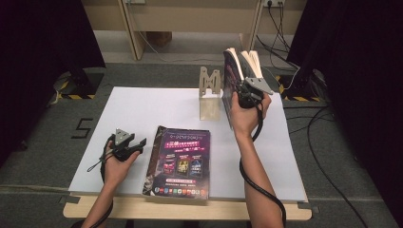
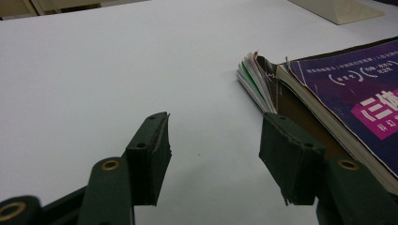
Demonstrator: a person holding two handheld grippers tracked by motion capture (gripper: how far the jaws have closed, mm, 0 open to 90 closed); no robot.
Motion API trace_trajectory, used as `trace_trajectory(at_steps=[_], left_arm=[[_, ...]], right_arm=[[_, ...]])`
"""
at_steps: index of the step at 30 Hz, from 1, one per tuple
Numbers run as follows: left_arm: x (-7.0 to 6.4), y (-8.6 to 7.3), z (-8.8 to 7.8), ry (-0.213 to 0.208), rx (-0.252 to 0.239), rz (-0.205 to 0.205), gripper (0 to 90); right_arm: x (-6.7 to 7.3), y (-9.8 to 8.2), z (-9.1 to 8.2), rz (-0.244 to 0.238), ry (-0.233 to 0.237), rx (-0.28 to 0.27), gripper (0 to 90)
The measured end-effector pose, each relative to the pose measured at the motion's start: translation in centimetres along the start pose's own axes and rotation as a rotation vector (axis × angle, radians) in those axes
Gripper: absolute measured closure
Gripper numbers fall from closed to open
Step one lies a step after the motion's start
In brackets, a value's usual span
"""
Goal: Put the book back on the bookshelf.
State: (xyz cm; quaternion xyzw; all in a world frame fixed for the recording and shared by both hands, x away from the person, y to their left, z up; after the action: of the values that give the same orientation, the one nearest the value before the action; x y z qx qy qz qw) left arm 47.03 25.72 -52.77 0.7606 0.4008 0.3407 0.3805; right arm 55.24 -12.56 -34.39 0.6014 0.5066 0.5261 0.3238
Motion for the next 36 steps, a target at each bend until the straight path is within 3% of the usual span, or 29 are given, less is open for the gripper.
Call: trace_trajectory(at_steps=[5, 11, 15, 24, 36], left_arm=[[0.0, 0.0, 0.0, 0.0, -0.001, 0.0, 42.4], [0.0, 0.0, 0.0, -0.001, 0.0, -0.001, 42.4], [0.0, 0.0, 0.0, -0.001, 0.0, 0.0, 42.4], [0.0, 0.0, 0.0, 0.001, 0.002, 0.005, 42.4], [-0.1, 0.0, 0.0, 0.002, 0.001, 0.007, 42.3]], right_arm=[[0.0, 0.3, 0.3, 0.018, 0.0, -0.001, 82.6], [-0.5, 0.4, 0.5, 0.074, -0.011, 0.0, 83.2], [-0.6, 0.3, 0.3, 0.028, -0.032, -0.008, 81.2], [-0.8, -0.2, -0.1, 0.005, -0.026, 0.001, 70.5], [-1.0, -1.0, -1.5, -0.025, -0.022, 0.033, 67.1]])
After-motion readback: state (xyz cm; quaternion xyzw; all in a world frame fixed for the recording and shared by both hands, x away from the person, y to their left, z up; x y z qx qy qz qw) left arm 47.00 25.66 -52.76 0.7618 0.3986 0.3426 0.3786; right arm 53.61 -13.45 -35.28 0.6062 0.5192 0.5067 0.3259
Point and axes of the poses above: each handheld gripper's, and its own axes: z roughly forward along the jaws, y roughly out of its top, x roughly to its left, the point moved 6 cm from there along z, roughly forward along the jaws, and after that the axes turned 14 degrees about z, right-handed, at the moved point
